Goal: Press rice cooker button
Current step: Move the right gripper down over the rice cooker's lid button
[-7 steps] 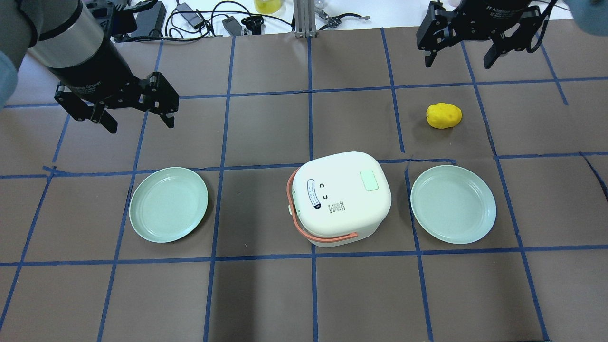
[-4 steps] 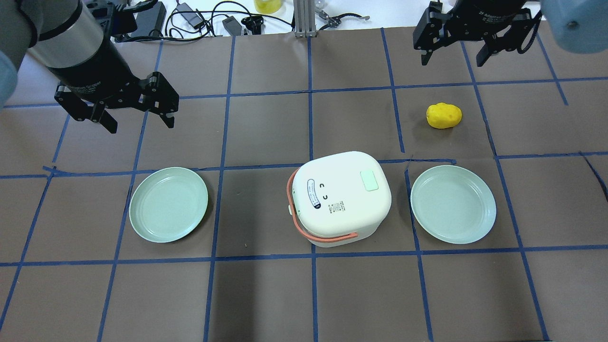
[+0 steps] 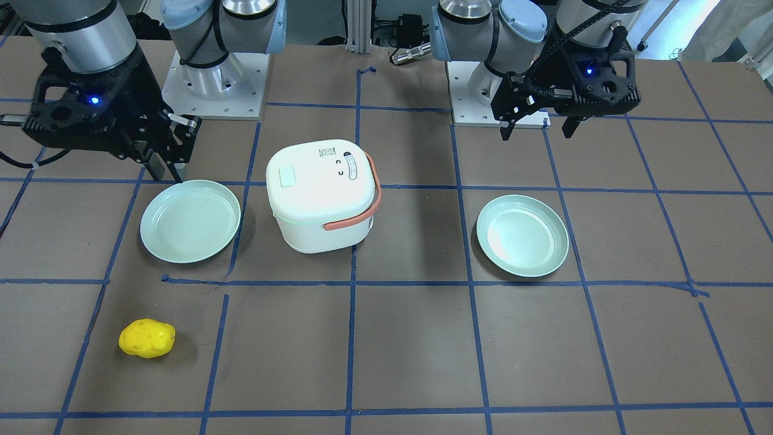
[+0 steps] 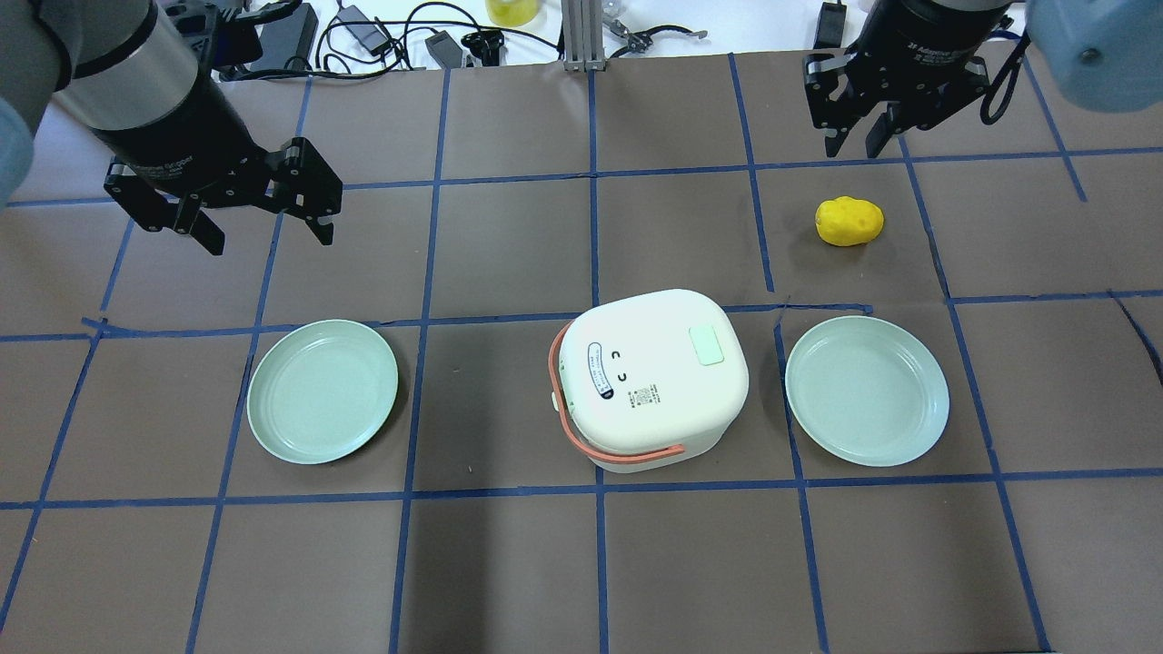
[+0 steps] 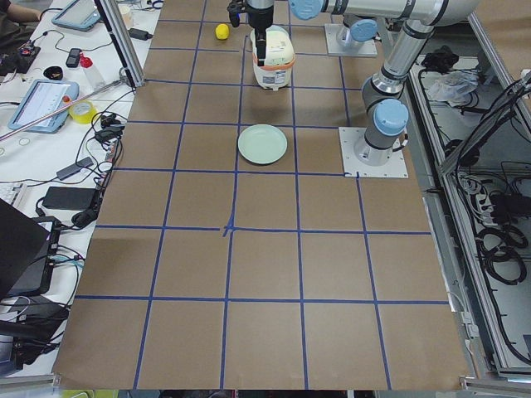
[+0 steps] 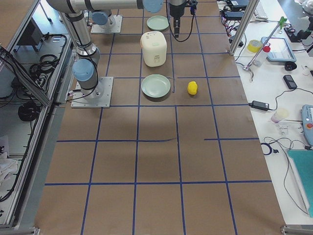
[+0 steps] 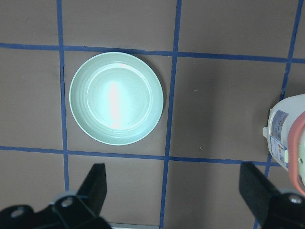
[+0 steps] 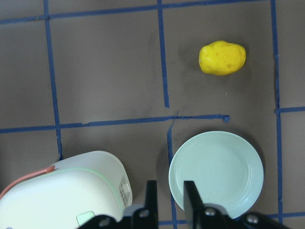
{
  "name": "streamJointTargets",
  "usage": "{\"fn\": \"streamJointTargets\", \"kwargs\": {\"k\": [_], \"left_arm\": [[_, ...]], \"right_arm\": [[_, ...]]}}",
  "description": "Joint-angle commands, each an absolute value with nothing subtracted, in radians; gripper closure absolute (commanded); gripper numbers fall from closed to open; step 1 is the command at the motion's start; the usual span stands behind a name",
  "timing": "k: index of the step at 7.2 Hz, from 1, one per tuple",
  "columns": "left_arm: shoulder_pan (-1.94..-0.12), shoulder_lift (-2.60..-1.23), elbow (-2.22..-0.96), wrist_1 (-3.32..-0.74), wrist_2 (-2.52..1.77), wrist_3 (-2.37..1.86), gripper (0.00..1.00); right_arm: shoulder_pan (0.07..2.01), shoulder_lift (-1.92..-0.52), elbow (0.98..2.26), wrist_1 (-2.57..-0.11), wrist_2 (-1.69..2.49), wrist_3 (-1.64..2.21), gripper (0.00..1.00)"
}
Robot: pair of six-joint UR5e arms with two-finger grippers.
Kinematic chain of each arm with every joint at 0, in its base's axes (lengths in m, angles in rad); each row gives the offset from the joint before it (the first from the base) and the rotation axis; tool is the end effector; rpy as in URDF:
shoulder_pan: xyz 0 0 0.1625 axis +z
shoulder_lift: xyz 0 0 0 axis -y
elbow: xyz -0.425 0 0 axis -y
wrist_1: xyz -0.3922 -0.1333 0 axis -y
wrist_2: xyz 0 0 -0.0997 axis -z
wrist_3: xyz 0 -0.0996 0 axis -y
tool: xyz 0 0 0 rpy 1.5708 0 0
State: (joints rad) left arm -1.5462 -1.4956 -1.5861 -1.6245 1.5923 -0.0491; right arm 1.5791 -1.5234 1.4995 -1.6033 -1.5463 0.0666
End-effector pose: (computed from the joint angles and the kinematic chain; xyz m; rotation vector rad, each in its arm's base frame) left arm -0.1198 -0.4630 0.5108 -0.1150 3.1180 -0.0101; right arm 0.1400 -0.5162 0.5026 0.0897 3.1125 -0.0864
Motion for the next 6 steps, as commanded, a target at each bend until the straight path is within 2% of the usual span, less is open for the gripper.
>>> {"fn": "streamJointTargets", "kwargs": {"k": [1,3,6], "left_arm": [[-1.546,-1.496,-1.586,-1.624,1.592,-0.049,0.00],[-1.546,-1.496,-1.586,-1.624,1.592,-0.049,0.00],[-1.546,-1.496,-1.586,-1.624,1.592,-0.049,0.00]], "right_arm": [[1.652,-1.523,1.590,-1.586,-1.537,0.075,1.00],[1.715,-1.523,1.656,-1.588,-1.535,0.165,1.00],[1.775,-1.522,1.781,-1.721,-1.536,0.193,1.00]]}}
